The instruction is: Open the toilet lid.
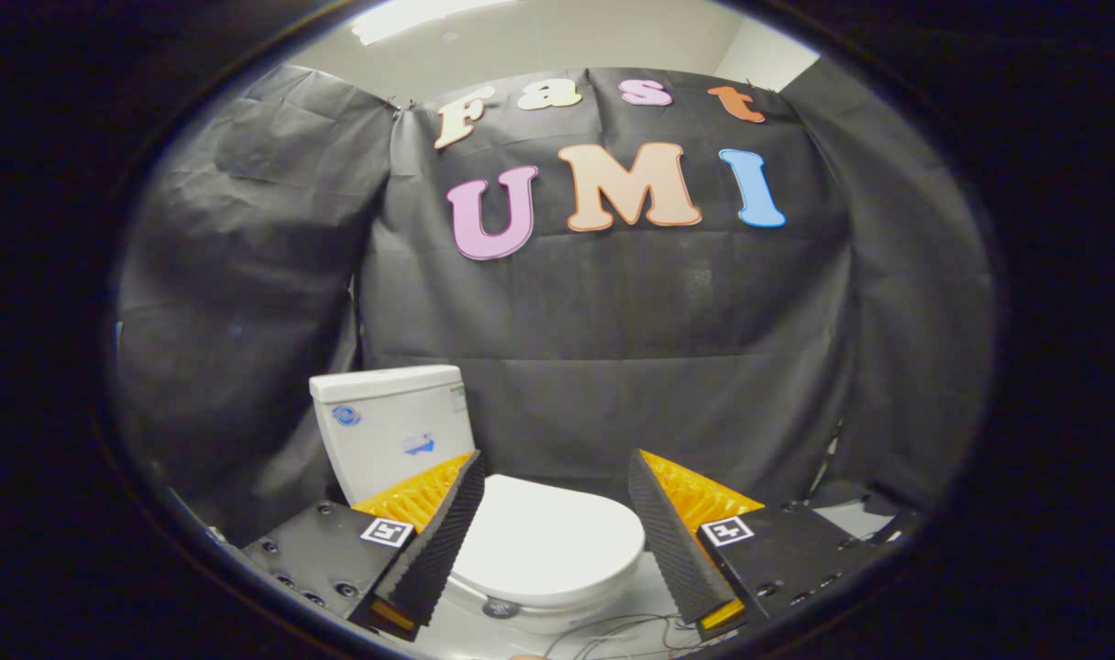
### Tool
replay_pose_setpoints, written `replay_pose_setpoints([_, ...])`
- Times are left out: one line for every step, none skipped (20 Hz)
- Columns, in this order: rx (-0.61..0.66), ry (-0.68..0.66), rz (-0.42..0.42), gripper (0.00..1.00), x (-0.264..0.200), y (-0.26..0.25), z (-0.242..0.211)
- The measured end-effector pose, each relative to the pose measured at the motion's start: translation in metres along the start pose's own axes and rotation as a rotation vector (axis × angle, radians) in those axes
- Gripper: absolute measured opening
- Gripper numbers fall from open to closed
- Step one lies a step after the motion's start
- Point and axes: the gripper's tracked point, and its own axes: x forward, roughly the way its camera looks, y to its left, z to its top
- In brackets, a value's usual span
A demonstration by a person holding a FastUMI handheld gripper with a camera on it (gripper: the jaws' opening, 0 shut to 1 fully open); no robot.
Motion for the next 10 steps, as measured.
replay_pose_setpoints([0.015,-0.007,0.002,0.98,0.007,0.005,-0.004])
replay_pose_setpoints([0.029,-0.019,0.008,0.97,0.013,0.012,-0.005])
replay_pose_setpoints([0.044,-0.034,0.014,0.97,0.019,0.02,-0.005])
replay_pose_setpoints([0.059,-0.046,0.016,0.95,0.024,0.027,-0.005])
replay_pose_setpoints([0.073,-0.055,0.019,0.93,0.028,0.033,-0.007])
replay_pose_setpoints([0.085,-0.059,0.014,0.93,0.03,0.039,-0.009])
replay_pose_setpoints([0.102,-0.063,0.002,0.93,0.033,0.042,-0.013])
replay_pose_setpoints([0.128,-0.07,-0.009,0.93,0.034,0.045,-0.016])
replay_pose_setpoints([0.164,-0.084,-0.027,0.93,0.035,0.047,-0.018])
replay_pose_setpoints([0.208,-0.103,-0.046,0.93,0.035,0.047,-0.021])
